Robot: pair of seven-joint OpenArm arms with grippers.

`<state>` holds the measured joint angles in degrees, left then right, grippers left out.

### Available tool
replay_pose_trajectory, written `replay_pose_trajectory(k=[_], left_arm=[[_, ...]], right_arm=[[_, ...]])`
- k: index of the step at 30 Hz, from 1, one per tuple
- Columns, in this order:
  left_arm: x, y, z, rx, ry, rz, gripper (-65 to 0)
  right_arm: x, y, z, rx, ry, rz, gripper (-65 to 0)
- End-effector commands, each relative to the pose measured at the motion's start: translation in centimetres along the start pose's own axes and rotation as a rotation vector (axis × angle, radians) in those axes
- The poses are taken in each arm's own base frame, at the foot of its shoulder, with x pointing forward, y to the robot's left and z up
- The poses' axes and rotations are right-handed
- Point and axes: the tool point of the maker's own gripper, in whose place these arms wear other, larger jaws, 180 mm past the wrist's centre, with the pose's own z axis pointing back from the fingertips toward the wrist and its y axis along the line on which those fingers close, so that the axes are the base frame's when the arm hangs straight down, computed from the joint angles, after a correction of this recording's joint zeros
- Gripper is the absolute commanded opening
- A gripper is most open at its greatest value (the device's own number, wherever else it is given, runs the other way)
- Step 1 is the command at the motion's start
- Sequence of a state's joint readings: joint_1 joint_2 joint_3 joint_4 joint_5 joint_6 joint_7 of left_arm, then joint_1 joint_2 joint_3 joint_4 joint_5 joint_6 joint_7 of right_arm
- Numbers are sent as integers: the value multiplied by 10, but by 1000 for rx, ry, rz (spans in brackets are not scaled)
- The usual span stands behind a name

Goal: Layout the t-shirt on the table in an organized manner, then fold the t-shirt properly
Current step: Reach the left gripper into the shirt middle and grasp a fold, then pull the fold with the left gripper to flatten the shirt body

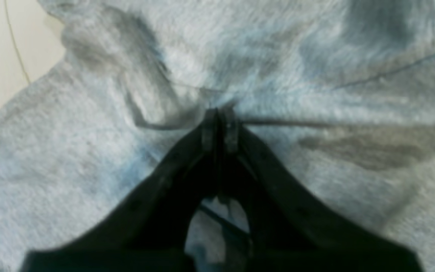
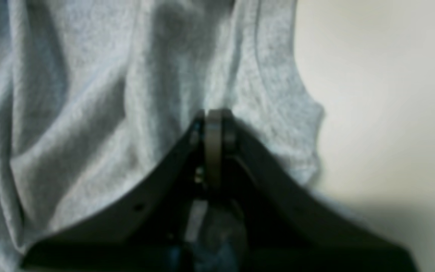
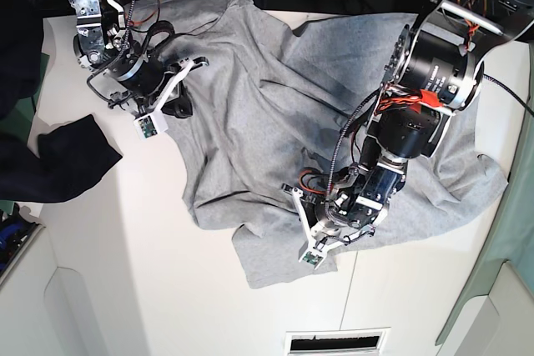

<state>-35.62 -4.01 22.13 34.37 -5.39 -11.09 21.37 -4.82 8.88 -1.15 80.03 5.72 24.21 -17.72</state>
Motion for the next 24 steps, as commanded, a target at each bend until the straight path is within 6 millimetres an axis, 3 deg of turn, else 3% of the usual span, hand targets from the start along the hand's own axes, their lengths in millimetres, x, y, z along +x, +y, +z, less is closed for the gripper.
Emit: replay_pose_trajectory(k=[1, 6, 8, 10, 13, 18, 20, 24], left_arm=[[42, 7, 8, 13, -98, -3, -630], [87, 1, 30, -10, -213, 11, -630], [93, 11, 39, 8, -246, 1, -630], [86, 34, 46, 63, -256, 43, -630], [48, 74, 50, 134, -201, 67, -630], [-19, 143, 69, 234, -131, 195, -630], [-50, 161, 79, 216, -105, 249, -630], [-131, 184, 102, 237, -5, 322, -630]], right_arm=[[28, -5, 0, -5, -76, 10, -650], [73, -10, -5, 3, -170, -1, -650], [94, -8, -8, 8, -210, 0, -650], [113, -4, -12, 10, -245, -10, -650], [130, -1, -23, 18, -263, -27, -650], [126, -15, -54, 11, -196, -28, -650], [115, -15, -66, 40, -167, -20, -650], [79, -19, -86, 51, -61, -33, -650]])
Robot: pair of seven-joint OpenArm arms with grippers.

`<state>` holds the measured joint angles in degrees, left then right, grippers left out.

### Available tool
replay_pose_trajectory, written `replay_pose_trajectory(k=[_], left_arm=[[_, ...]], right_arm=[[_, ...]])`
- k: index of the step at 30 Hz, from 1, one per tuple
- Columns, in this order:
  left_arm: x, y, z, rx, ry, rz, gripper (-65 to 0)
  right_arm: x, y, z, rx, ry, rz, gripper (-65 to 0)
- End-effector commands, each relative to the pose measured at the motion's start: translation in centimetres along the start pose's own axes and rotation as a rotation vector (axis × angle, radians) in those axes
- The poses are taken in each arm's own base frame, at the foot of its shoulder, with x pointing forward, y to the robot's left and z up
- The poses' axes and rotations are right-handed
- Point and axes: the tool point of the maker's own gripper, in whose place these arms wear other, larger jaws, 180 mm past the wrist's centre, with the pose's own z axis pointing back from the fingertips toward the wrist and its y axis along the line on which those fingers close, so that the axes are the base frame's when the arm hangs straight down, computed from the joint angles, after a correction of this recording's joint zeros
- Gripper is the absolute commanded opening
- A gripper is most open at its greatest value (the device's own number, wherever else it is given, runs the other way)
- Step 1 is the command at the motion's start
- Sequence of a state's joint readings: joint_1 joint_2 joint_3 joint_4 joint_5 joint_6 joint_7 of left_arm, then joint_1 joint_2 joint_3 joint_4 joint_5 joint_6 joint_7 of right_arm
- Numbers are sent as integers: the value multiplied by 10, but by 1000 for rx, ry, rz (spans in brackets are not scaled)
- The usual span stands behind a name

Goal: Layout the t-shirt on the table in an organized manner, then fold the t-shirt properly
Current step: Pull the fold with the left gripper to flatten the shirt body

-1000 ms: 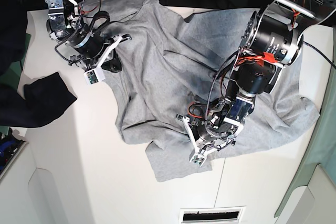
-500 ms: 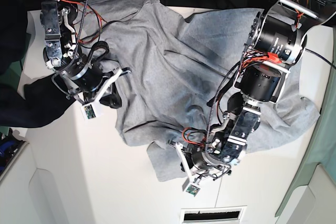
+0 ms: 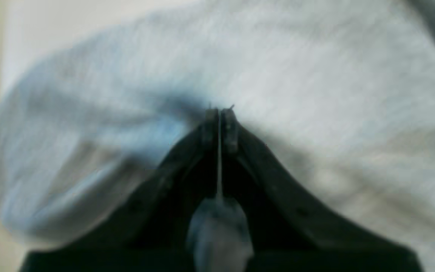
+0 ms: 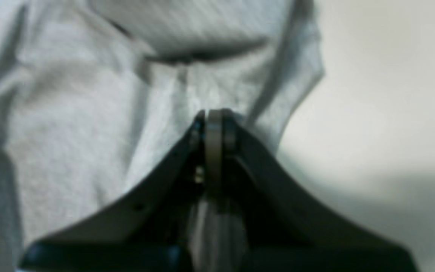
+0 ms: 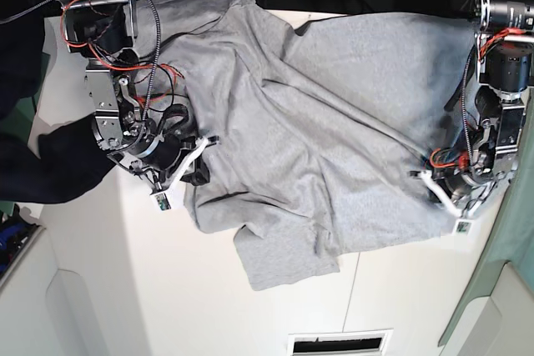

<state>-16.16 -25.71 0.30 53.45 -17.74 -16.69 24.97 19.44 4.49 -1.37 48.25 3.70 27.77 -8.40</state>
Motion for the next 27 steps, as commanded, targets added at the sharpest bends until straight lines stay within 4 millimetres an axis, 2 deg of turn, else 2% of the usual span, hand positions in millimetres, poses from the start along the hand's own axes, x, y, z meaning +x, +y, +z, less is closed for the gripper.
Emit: replay_pose_trajectory(k=[1, 4, 8, 12, 15, 18, 20, 24, 27], left_arm=[[-5, 22, 8, 40, 2, 6, -630], [-37, 44, 18, 76, 39, 66, -630], [-65, 54, 26, 98, 78, 95, -630], [-70, 48, 26, 69, 77, 84, -630], [-53, 35, 22, 14, 35, 83, -630], [-26, 18, 15, -38, -16, 104, -630], [-11, 5, 10, -71, -26, 108, -630], [16, -11, 10, -136, -52, 63, -630], [35, -7, 21, -160, -105, 68, -630]], right_arm=[[10, -12, -3, -25, 13, 36, -650], [21, -35, -6, -60, -4, 56, -650], [41, -73, 5, -141, -27, 80, -650], [52, -103, 17, -206, -36, 99, -650], [56, -113, 22, -222, -45, 101, -650], [61, -119, 27, -222, -76, 50, -650], [64, -117, 27, -206, -92, 23, -650], [82, -93, 27, -115, -152, 20, -650], [95, -68, 31, -68, -186, 27, -650]])
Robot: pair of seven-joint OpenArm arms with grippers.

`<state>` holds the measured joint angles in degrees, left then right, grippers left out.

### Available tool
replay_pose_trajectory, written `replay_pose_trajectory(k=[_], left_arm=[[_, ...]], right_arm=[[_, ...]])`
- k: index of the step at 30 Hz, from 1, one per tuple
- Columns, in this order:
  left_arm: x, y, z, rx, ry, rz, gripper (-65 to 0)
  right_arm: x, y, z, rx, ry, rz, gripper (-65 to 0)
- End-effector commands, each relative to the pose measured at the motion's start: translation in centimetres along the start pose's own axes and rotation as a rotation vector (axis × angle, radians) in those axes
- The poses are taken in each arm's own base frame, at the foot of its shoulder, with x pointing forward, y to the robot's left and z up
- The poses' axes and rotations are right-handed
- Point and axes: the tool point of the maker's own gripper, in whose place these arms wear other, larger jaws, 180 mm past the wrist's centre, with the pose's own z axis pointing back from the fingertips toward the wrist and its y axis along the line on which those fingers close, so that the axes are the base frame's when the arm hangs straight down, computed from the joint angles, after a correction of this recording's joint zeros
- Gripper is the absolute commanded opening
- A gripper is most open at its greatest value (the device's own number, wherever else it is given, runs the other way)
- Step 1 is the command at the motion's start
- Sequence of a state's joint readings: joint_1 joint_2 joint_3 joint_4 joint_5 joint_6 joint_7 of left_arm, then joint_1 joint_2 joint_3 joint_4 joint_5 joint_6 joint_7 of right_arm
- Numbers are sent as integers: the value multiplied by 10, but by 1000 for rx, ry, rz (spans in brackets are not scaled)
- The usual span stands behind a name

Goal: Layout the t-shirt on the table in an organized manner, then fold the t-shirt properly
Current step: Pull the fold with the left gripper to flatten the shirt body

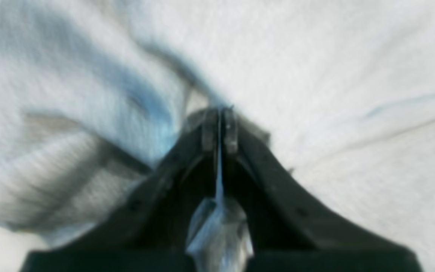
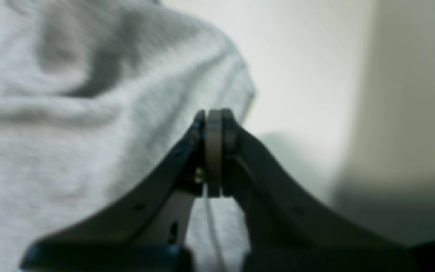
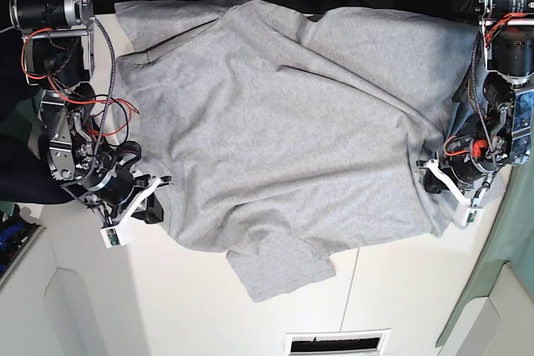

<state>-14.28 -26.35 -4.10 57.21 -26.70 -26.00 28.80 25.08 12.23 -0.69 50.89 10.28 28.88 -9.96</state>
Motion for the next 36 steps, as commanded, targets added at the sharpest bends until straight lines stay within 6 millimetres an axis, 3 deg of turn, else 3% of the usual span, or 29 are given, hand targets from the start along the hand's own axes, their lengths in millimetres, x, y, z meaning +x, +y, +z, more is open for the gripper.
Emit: replay_pose_trajectory(k=[1, 4, 6, 10, 13, 15, 19, 23, 29, 36], left_arm=[[30, 11, 11, 9, -70, -14, -630], [42, 15, 24, 5, -98, -36, -630], [42, 16, 29, 10, -97, -60, -630], [25, 22, 34, 26, -62, -81, -630], [7, 31, 35, 64, -27, -136, -630], [-4, 43, 35, 118, -10, -155, -630], [-24, 79, 35, 264, 14, -131, -630], [-41, 89, 32, 284, 52, -131, -630], [-40, 68, 20, 234, 50, -113, -630], [-40, 34, 2, 155, 37, -93, -630]], right_arm=[[28, 11, 1, 27, -79, 5, -650], [31, 41, 3, 70, -88, 15, -650], [20, 57, -2, 93, -58, 22, -650], [-22, 86, -13, 141, 60, 94, -650], [-55, 97, -19, 154, 140, 206, -650], [-72, 88, -21, 108, 178, 285, -650], [-84, 51, -16, -10, 212, 321, -650], [-87, 13, -3, -67, 237, 352, -650], [-88, -35, 16, -156, 246, 315, -650], [-88, -54, 27, -202, 220, 168, -650]])
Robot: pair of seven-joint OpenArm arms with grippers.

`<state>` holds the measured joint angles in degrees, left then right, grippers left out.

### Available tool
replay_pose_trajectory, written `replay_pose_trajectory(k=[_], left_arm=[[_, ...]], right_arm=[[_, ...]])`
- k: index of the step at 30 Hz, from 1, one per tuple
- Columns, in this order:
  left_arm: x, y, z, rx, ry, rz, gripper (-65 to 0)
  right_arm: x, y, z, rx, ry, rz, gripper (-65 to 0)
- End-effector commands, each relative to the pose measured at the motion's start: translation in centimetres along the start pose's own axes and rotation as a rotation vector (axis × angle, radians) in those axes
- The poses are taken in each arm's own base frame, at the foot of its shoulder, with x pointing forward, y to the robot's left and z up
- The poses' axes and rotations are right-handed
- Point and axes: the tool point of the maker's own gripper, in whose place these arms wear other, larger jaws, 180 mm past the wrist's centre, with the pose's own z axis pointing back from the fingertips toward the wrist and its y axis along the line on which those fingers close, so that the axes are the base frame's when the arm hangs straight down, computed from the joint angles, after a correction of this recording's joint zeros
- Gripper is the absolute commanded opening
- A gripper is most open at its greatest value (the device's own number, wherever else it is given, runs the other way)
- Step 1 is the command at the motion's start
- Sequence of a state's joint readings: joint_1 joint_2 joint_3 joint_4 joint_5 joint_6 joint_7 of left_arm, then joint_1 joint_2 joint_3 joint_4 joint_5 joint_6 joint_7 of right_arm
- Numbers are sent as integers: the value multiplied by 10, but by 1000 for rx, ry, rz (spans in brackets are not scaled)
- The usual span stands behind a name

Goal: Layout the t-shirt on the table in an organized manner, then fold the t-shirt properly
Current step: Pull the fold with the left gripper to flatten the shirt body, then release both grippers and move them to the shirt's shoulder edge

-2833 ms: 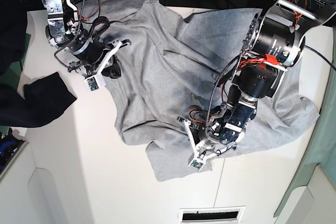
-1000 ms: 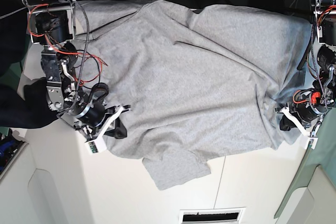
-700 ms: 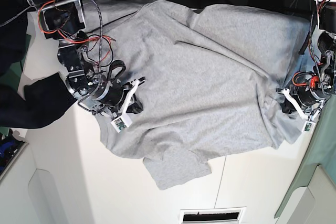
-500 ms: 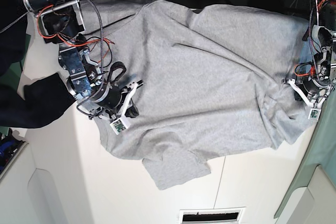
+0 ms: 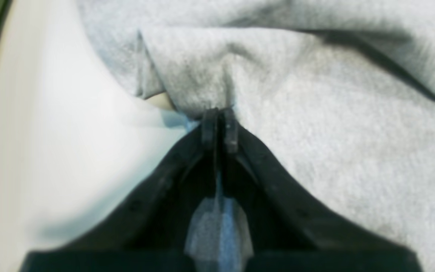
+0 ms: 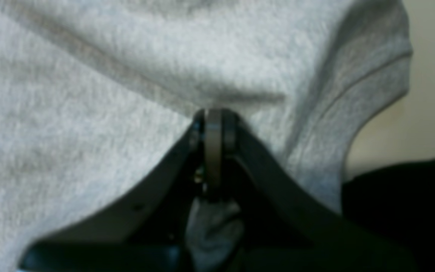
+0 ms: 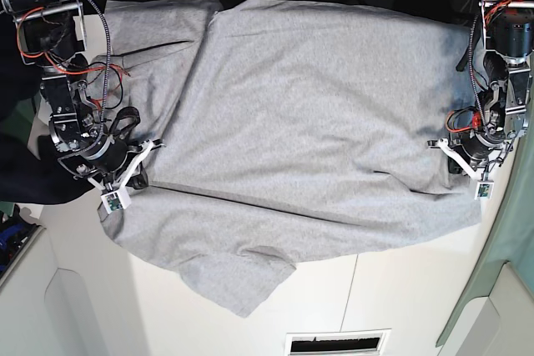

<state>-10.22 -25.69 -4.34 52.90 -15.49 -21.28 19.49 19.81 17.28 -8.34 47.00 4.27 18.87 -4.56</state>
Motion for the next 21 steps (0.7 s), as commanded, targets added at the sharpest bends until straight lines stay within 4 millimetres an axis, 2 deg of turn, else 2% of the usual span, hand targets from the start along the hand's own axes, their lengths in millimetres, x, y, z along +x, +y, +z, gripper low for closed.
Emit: replay_pose_trajectory(k=[1, 3, 6, 10, 12, 15, 17, 19, 21], left_arm=[[11, 5, 2, 5, -14, -15, -630], [16, 9, 2, 17, -17, -36, -630], [30, 19, 4, 35, -36, -46, -630], [38, 37, 10, 62, -26, -52, -630], [41, 39, 13, 35, -22, -35, -630], [51, 21, 22, -112, -63, -47, -630], [53, 12, 31, -178, -81, -28, -630], [40, 9, 37, -196, -58, -23, -630], [18, 4, 41, -209, -11, -25, -630]], right_arm=[[-7, -12, 2, -23, 46, -4, -650], [0, -10, 4, 7, 18, -45, -650], [22, -3, 9, 71, -55, -90, -650], [50, 13, 28, 142, -174, -125, -650], [53, 20, 38, 158, -193, -119, -650], [53, 32, 52, 179, -201, -104, -650], [44, 41, 59, 190, -180, -91, -650], [28, 49, 66, 202, -150, -88, -650], [11, 59, 71, 228, -125, -115, -650]])
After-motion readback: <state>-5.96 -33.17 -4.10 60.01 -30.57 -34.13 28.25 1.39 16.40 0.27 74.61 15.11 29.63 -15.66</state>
